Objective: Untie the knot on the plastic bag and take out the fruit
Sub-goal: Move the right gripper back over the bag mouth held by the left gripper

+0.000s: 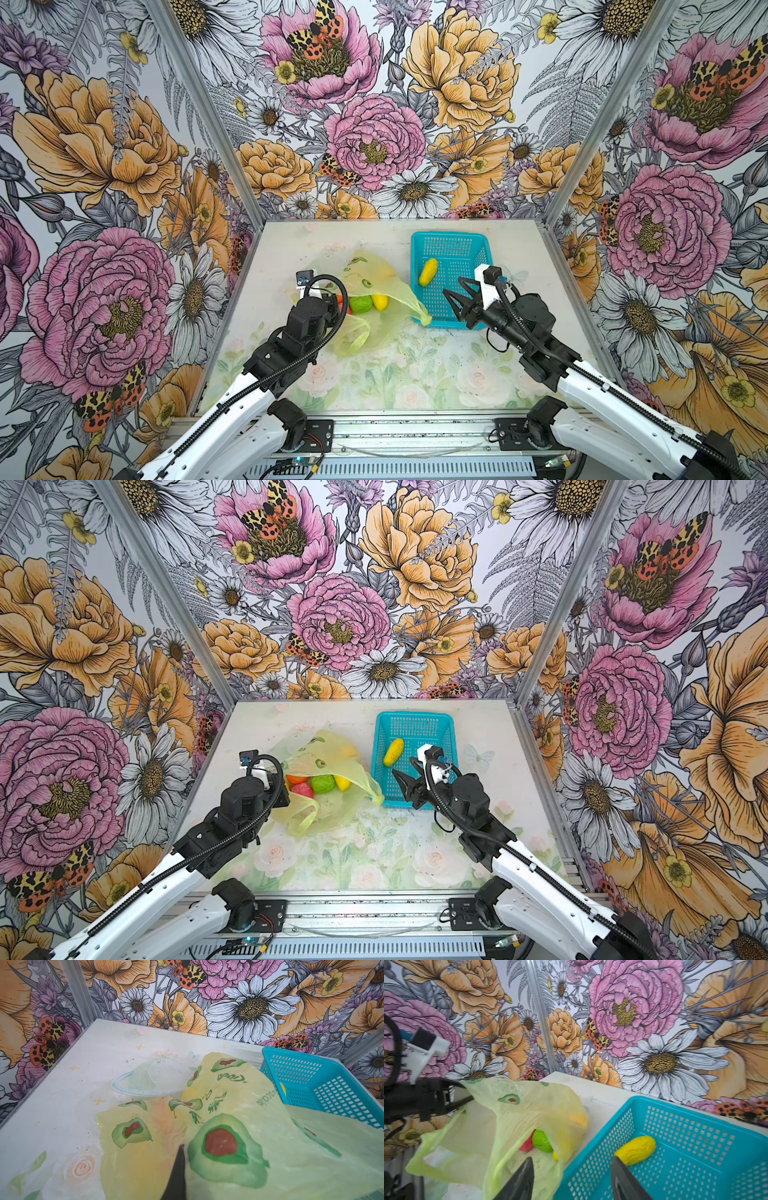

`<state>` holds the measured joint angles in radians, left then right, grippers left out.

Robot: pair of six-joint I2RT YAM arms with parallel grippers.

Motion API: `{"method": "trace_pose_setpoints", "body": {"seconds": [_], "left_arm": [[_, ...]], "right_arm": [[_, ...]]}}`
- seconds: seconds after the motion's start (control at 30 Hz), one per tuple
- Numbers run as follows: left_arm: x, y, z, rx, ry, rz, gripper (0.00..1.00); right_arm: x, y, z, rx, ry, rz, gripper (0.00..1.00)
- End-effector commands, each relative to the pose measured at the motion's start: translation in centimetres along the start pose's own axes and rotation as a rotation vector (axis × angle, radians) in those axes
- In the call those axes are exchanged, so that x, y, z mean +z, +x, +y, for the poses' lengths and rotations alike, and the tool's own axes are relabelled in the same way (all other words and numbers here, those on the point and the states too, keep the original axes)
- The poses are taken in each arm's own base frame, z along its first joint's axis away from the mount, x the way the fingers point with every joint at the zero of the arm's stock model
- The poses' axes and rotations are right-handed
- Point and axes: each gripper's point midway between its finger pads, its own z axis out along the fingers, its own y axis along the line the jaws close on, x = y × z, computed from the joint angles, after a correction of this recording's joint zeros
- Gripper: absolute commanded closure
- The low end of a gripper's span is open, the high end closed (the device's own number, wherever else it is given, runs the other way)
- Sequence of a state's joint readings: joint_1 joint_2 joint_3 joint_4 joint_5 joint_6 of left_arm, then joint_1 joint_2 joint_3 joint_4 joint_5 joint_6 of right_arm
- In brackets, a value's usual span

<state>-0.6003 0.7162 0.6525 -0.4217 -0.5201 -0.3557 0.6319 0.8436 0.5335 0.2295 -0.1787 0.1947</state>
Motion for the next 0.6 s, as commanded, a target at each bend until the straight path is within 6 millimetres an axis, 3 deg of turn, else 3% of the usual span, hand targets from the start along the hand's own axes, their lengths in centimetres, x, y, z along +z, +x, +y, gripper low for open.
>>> {"method": "trace_pose_setpoints", "body": {"seconds": [0.0, 0.2, 0.33, 0.57], "left_arm": [[-0.4, -0.7, -0.6, -0.002, 0.036, -0.022, 1.00], [-0.4, -0.8, -0.8, -0.005, 0.045, -0.019, 1.00], [-0.5, -0.8, -0.8, -0.005, 0.043, -0.023, 1.00], [-0.3, -0.6, -1.2, 0.002, 0.060, -0.006, 1.00]], "right_arm": [[0.7, -1.5, 3.7, -0.108, -0.123, 0.002, 0.46], [2.9, 1.1, 7.8, -0.229, -0.199, 0.074, 0.48], [3.3, 1.7, 10.7, -0.290, -0.282, 0.086, 0.53], [6.0, 5.9, 12.4, -0.362, -0.363, 0.173, 0.57]]}}
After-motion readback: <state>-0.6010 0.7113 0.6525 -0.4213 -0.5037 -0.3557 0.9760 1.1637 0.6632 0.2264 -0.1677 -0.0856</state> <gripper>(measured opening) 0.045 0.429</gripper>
